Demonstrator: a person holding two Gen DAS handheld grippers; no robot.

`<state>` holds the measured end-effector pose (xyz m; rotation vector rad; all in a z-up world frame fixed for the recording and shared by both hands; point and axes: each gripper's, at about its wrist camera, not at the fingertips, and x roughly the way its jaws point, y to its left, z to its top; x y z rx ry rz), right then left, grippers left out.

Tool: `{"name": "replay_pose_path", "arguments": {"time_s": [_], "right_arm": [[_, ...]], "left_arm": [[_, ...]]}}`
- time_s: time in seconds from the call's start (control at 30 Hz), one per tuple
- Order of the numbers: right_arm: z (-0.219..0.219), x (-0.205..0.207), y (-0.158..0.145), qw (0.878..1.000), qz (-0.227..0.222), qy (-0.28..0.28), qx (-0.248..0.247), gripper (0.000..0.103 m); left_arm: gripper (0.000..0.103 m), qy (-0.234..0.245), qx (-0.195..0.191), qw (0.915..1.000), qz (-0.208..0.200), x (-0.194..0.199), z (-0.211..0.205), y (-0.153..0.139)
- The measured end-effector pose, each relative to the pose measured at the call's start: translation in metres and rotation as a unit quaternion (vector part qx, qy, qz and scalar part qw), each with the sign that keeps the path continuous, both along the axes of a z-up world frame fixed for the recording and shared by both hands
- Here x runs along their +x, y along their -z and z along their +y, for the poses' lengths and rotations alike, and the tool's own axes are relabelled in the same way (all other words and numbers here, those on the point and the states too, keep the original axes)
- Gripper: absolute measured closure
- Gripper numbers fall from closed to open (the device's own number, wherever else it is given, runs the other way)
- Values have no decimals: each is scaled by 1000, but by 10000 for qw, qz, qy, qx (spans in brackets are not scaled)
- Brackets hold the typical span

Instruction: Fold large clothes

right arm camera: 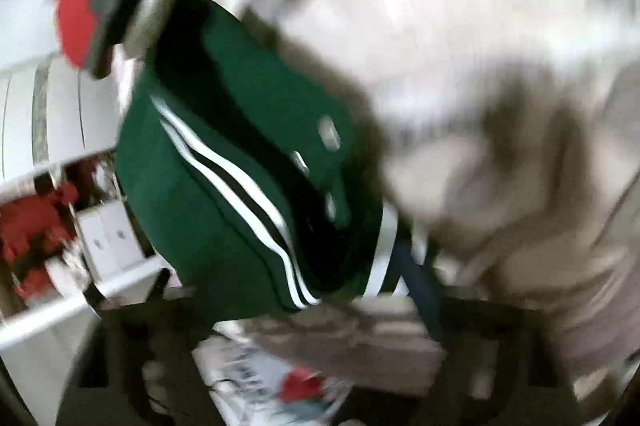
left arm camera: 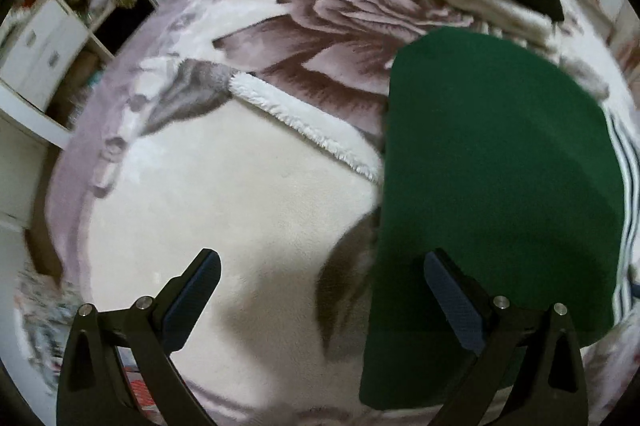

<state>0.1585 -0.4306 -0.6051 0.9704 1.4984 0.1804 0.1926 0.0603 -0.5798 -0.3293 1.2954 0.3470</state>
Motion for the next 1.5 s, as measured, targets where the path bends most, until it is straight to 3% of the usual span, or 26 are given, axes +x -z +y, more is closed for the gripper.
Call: {"name": "replay_pose_path", "arguments": {"time_s": [0.13,0.23,0.27,0.33,0.37,0.47,0.53,0.63,0.77,0.8,0.83,1.0,1.27,1.37,1.5], "right_arm": [[8,59,-14,9949,-726,-685,-152,15],[40,112,-7,9782,-1356,-1563,-167,11],[48,110,-2,9725,-1396,-1853,-212,9],[61,130,21,9599,-1347,-2427,-387,8],[62,138,33,9604,-1225,-2500,-151,6],[62,151,61,9615,-821,-2487,833,0],[67,155,69,9542,-659,-2568,1387,0],[82,164,77,9443,-492,-2763,1716,0],[92,172,77,9476,-510,-2576,1816,4],[91,172,75,9507,-537,-2472,1795,32],[92,172,73,9504,-564,-2401,1894,49],[94,165,48,9622,-644,-1980,1757,58],[75,180,-31,9666,-1058,-1487,1801,62],[62,202,-73,9673,-1234,-1427,1695,62],[44,263,-138,9687,-1522,-1367,1408,62]], "left_arm": [[0,-127,-1090,9937,-209,11,13,24],[0,-203,-2401,9683,-662,19,20,44],[0,-212,-2854,9550,-775,22,21,52],[0,-228,-3404,9355,-916,28,18,65],[0,-233,-3651,9257,-957,32,15,74],[0,-196,-4045,9083,-1046,41,6,89],[0,-182,-4150,9027,-1125,47,1,92],[7,-137,-4029,9065,-1254,51,-1,85],[39,-174,-3907,9091,-1436,51,1,74],[45,-163,-3886,9092,-1490,53,2,68],[48,-129,-3857,9101,-1510,55,2,64],[55,107,-3744,9135,-1588,74,0,42],[55,592,-3630,9120,-1814,133,14,-31],[55,644,-3671,9075,-1938,165,23,-55],[55,771,-3693,8999,-2188,233,36,-93]]}}
